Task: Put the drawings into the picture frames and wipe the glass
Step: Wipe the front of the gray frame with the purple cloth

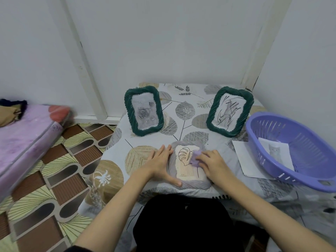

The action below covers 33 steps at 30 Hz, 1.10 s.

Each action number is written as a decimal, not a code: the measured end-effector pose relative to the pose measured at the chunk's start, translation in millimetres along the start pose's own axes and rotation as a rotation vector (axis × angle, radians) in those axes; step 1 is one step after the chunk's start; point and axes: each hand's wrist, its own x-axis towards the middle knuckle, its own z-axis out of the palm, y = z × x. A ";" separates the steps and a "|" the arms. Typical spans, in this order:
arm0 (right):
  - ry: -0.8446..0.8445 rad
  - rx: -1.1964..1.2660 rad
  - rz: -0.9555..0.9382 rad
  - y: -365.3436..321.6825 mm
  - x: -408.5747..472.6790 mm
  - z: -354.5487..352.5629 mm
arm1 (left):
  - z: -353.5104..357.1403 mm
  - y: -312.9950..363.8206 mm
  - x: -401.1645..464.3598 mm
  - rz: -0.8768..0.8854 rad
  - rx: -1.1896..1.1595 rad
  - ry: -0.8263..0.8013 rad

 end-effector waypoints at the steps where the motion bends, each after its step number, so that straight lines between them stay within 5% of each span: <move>1: 0.017 -0.008 0.066 -5.4 10.5 4.2 | -0.4 0.3 0.3 -0.001 -0.003 -0.003; 10: -0.078 0.077 -0.041 -21.4 -8.1 -5.4 | 2.9 -5.3 1.2 0.013 -0.051 0.005; 16: -0.099 -0.036 0.190 -20.8 45.0 8.2 | 3.4 -4.5 -0.1 0.009 -0.077 0.017; 23: -0.092 -0.159 -0.093 -27.7 28.6 10.4 | 5.2 -6.8 0.4 0.029 -0.078 0.045; 28: -0.050 -0.145 0.142 -36.1 52.1 11.1 | 6.8 -7.7 0.9 0.026 -0.075 0.051; 33: -0.050 -0.108 0.115 -39.7 54.9 22.8 | 7.1 -7.5 0.4 0.030 -0.081 0.052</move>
